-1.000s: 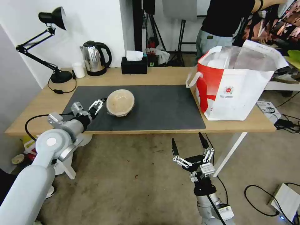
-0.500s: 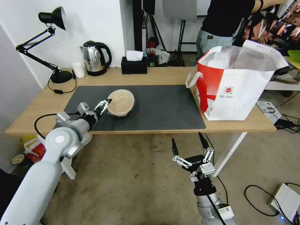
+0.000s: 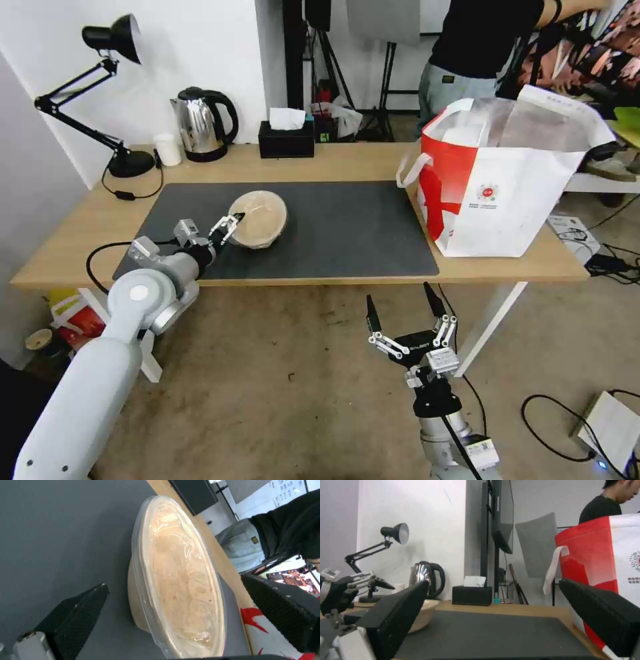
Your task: Pick up the trash from the table and place it into the takeout bag.
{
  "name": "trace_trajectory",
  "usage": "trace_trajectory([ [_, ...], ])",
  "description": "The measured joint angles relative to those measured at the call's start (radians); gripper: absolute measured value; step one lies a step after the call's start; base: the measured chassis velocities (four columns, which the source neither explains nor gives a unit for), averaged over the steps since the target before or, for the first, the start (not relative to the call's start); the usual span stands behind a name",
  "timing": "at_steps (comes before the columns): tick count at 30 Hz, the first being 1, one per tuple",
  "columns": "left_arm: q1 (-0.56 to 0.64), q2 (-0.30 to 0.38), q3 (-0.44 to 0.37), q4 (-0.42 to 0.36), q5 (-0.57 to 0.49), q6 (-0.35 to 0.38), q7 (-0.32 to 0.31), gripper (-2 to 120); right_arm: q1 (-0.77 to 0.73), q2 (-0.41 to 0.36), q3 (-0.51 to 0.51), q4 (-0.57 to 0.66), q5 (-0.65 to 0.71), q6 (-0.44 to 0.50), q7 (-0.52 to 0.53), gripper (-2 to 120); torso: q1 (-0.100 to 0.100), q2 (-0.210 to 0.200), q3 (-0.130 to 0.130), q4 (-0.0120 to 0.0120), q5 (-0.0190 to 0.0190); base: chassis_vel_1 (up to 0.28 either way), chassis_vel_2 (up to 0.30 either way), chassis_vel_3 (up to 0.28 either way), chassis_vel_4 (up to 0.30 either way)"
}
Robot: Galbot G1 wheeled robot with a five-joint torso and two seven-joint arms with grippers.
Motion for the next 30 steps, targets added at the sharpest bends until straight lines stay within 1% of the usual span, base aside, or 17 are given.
trace_trajectory([
  [12, -0.024, -0.012, 0.028, 0.030, 0.006, 0.000, 0.010, 100, 0.000, 0.000, 0.000, 0.000, 0.000, 0.000, 0.000, 100, 0.000, 0.000, 0.000, 0.0000, 0.0000, 0.000, 0.000, 0.000, 0.000],
  [18, -0.026, -0.023, 0.041, 0.046, 0.021, -0.001, 0.027, 100, 0.000, 0.000, 0.000, 0.000, 0.000, 0.000, 0.000, 100, 0.000, 0.000, 0.000, 0.0000, -0.0001, 0.000, 0.000, 0.000, 0.000],
  [19, -0.026, -0.026, 0.043, 0.048, 0.022, -0.002, 0.029, 95, 0.000, 0.000, 0.000, 0.000, 0.000, 0.000, 0.000, 100, 0.000, 0.000, 0.000, 0.0000, -0.0002, 0.000, 0.000, 0.000, 0.000],
  [20, -0.026, -0.026, 0.043, 0.048, 0.022, -0.002, 0.029, 95, 0.000, 0.000, 0.000, 0.000, 0.000, 0.000, 0.000, 100, 0.000, 0.000, 0.000, 0.0000, -0.0002, 0.000, 0.000, 0.000, 0.000],
  [23, -0.031, -0.029, 0.050, 0.054, 0.024, -0.002, 0.030, 87, 0.000, 0.000, 0.000, 0.000, 0.000, 0.000, 0.000, 100, 0.000, 0.000, 0.000, 0.0000, -0.0001, 0.000, 0.000, 0.000, 0.000],
  [24, -0.033, -0.031, 0.053, 0.057, 0.025, -0.002, 0.031, 81, 0.000, 0.000, 0.000, 0.000, 0.000, 0.000, 0.000, 100, 0.000, 0.000, 0.000, 0.0000, -0.0001, 0.000, 0.000, 0.000, 0.000],
  [25, -0.033, -0.031, 0.053, 0.057, 0.025, -0.002, 0.031, 81, 0.000, 0.000, 0.000, 0.000, 0.000, 0.000, 0.000, 100, 0.000, 0.000, 0.000, 0.0000, -0.0001, 0.000, 0.000, 0.000, 0.000],
  [26, -0.035, -0.033, 0.055, 0.059, 0.027, -0.002, 0.031, 76, 0.000, 0.000, 0.000, 0.000, 0.000, 0.000, 0.000, 100, 0.000, 0.000, 0.000, 0.0000, 0.0000, 0.000, 0.000, 0.000, 0.000],
  [27, -0.035, -0.033, 0.055, 0.059, 0.027, -0.002, 0.031, 76, 0.000, 0.000, 0.000, 0.000, 0.000, 0.000, 0.000, 100, 0.000, 0.000, 0.000, 0.0000, 0.0000, 0.000, 0.000, 0.000, 0.000],
  [28, -0.038, -0.037, 0.059, 0.065, 0.029, -0.002, 0.031, 68, 0.000, 0.000, 0.000, 0.000, 0.000, 0.000, 0.000, 100, 0.000, 0.000, 0.000, 0.0000, 0.0000, 0.000, 0.000, 0.000, 0.000],
  [29, -0.038, -0.037, 0.059, 0.065, 0.029, -0.002, 0.031, 68, 0.000, 0.000, 0.000, 0.000, 0.000, 0.000, 0.000, 100, 0.000, 0.000, 0.000, 0.0000, 0.0000, 0.000, 0.000, 0.000, 0.000],
  [30, -0.039, -0.038, 0.060, 0.067, 0.030, -0.002, 0.032, 63, 0.000, 0.000, 0.000, 0.000, 0.000, 0.000, 0.000, 100, 0.000, 0.000, 0.000, 0.0000, 0.0000, 0.000, 0.000, 0.000, 0.000],
])
